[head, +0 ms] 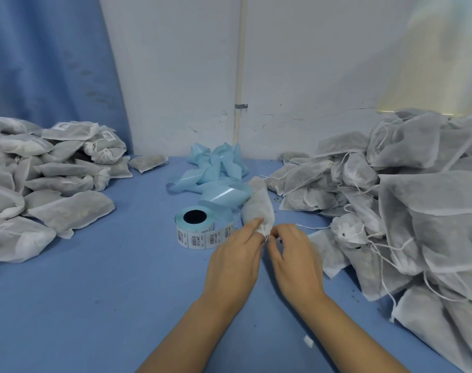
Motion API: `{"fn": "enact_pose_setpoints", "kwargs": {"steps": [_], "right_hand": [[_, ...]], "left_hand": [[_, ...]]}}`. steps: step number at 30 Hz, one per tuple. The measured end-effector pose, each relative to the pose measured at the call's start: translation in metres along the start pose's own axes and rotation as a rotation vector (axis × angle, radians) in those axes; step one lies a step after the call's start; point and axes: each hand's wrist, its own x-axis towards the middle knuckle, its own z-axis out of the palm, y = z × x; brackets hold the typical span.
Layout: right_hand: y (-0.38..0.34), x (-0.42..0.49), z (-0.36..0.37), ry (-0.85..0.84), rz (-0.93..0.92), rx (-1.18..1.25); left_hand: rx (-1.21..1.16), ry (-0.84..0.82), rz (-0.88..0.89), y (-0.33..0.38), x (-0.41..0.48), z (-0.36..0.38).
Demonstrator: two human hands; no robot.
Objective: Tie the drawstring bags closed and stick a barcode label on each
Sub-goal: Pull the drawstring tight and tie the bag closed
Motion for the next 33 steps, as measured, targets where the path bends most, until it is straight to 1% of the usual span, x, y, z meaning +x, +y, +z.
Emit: {"fn": "enact_pose_setpoints", "kwargs": {"steps": [1,3,6,10,11,12,15,16,17,19,20,23,26,29,33], "right_hand": [[0.0,-0.001,-0.001,0.006,-0.012,-0.003],[0.001,-0.004,-0.002,0.04,-0.04,0.003],[-0.001,-0.007,-0.003,0.077,-0.069,0.032],[-0.004,-0.006,-0.001,0.058,-0.119,0.024],[-0.004,-0.006,-0.001,0.064,-0.121,0.013],[-0.004,-0.005,0.0,0.078,-0.12,0.002],[-0.005,-0.006,0.001,0.137,-0.136,-0.038],[-0.005,-0.006,0.001,0.156,-0.149,-0.051],[-0.005,-0.006,0.001,0.176,-0.161,-0.054],[-0.004,-0.007,0.002,0.23,-0.18,-0.03],[-0.004,-0.006,0.002,0.264,-0.187,-0.004],[-0.002,-0.004,0.002,0.367,-0.189,0.138],[0.002,-0.002,0.002,0.396,-0.161,0.332],[0.004,-0.002,0.001,0.368,-0.074,0.477],[0.002,-0.003,0.004,0.299,-0.004,0.608]], "left_hand": [[-0.042,-0.017,0.007,0.0,-0.001,0.002],[-0.183,-0.041,-0.04,0.0,0.0,0.005],[-0.435,-0.034,-0.191,0.002,0.004,0.003],[-0.726,-0.037,-0.33,0.002,0.01,0.004],[-0.735,-0.017,-0.321,0.002,0.011,0.004],[-0.652,0.011,-0.272,0.001,0.011,0.004],[-0.22,0.109,-0.106,-0.003,0.01,0.003],[-0.146,0.114,-0.062,-0.003,0.011,0.001],[-0.126,0.089,-0.015,-0.002,0.012,0.001],[-0.22,-0.003,0.066,-0.002,0.013,0.002],[-0.311,-0.03,0.061,-0.001,0.013,0.003],[-0.606,-0.032,-0.101,0.005,0.014,0.002],[-0.786,-0.085,-0.186,0.015,0.011,0.006],[-0.895,-0.138,-0.281,0.014,0.01,0.01],[-0.803,-0.174,-0.34,0.004,0.008,0.01]]}}
